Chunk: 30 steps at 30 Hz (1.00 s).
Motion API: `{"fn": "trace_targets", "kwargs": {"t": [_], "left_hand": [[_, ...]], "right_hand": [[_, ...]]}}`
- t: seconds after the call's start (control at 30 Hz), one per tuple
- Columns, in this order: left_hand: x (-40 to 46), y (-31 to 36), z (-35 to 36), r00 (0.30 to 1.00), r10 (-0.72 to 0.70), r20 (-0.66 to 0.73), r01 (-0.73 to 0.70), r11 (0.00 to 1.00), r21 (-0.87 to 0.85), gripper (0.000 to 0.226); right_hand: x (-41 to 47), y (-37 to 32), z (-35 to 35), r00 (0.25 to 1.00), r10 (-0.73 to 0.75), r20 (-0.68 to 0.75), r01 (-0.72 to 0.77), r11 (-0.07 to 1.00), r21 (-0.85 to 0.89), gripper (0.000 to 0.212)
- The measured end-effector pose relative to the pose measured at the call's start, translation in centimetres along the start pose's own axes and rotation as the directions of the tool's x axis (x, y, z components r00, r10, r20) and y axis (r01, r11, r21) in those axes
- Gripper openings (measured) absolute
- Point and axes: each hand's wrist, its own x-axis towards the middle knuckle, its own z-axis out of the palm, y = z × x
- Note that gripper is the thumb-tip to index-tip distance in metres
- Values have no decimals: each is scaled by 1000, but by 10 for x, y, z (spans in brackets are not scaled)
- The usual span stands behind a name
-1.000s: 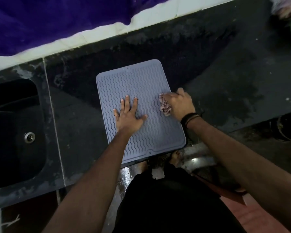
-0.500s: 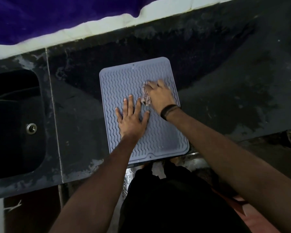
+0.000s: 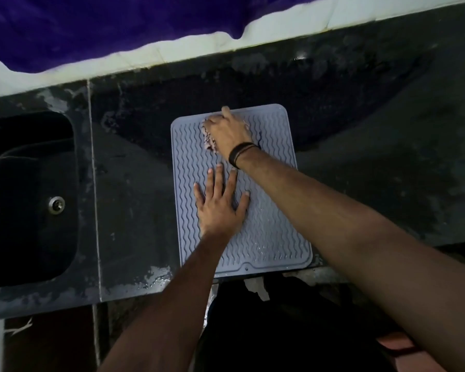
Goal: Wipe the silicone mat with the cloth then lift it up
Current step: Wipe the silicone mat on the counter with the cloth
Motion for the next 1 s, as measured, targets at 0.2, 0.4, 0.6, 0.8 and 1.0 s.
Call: {"fn": "trace_targets", "kwargs": {"t": [0.2, 0.4, 0.6, 0.8, 1.0], "left_hand": [[-2, 1, 0, 1000, 4, -22, -4, 1000, -10, 71], [1, 0, 0, 1000, 12, 18, -12, 1000, -28, 71], [0, -2, 1, 999, 31, 39, -33, 998, 51, 85], [0, 1, 1, 1000, -1, -9, 1, 1000, -19, 70], [-1, 1, -2, 1000, -4, -16, 3, 1000, -13, 72]], "right_hand": [[-14, 61, 6, 996, 85, -19, -87, 989, -116, 44], [4, 34, 8, 942, 334, -28, -334, 943, 14, 29], [44, -64, 10, 984, 130, -118, -108, 978, 176, 27], [35, -22, 12, 991, -122, -55, 118, 991, -70, 41], [-10, 66, 10, 999, 14, -48, -18, 996, -92, 45]]}}
